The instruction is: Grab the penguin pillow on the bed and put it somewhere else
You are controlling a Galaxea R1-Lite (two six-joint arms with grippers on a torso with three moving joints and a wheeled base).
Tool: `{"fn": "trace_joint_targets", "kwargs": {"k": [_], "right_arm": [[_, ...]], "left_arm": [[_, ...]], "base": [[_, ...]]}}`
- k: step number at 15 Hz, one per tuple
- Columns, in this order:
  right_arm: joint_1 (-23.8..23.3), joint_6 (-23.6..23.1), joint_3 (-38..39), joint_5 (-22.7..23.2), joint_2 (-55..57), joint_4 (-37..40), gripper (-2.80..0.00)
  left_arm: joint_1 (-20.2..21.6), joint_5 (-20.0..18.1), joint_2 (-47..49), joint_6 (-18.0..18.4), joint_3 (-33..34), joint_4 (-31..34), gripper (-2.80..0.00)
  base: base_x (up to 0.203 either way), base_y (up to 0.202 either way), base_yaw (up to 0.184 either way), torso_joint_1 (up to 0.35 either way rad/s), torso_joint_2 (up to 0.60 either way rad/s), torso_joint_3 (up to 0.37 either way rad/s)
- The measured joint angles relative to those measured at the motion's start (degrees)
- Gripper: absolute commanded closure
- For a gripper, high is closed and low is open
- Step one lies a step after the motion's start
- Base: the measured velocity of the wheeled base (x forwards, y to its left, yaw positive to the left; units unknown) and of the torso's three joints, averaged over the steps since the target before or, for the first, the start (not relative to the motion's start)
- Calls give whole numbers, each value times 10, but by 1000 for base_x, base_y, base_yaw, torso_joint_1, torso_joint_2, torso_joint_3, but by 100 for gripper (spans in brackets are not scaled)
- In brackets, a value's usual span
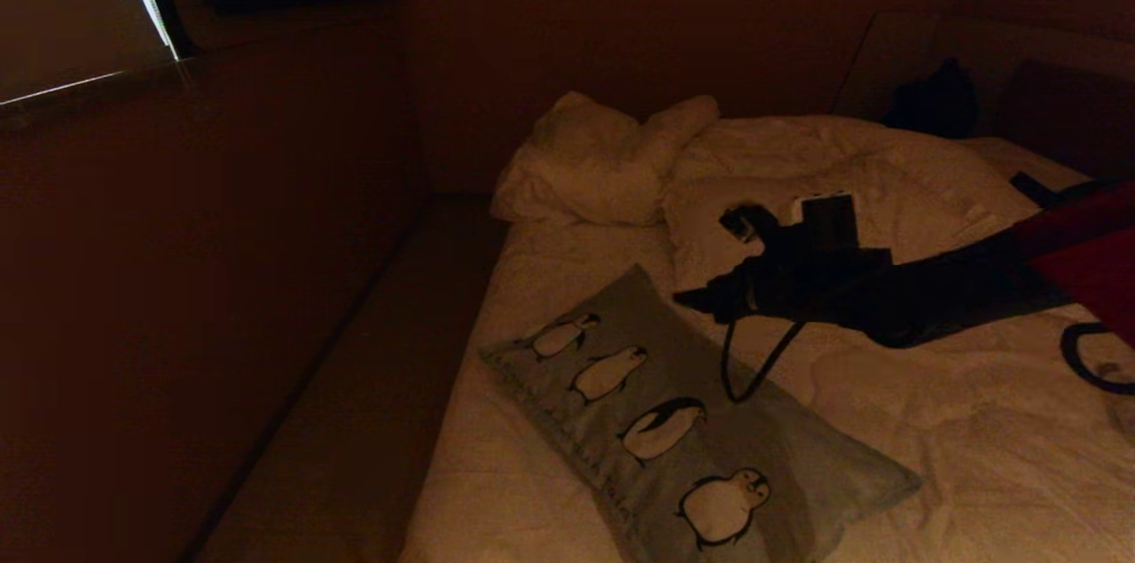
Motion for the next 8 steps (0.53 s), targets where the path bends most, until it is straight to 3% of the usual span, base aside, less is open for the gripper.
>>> {"fn": "trace_joint_targets", "kwargs": {"k": [4, 8], "right_arm": [[-33, 15, 18, -10, -95, 1, 0], [-107, 56, 34, -55, -170, 2, 0]], "left_arm": [[0, 0, 0, 0, 0, 0, 0], [0, 0, 0, 0, 0, 0, 0]], "base": [[0, 0, 0, 0, 0, 0], [0, 0, 0, 0, 0, 0]]}}
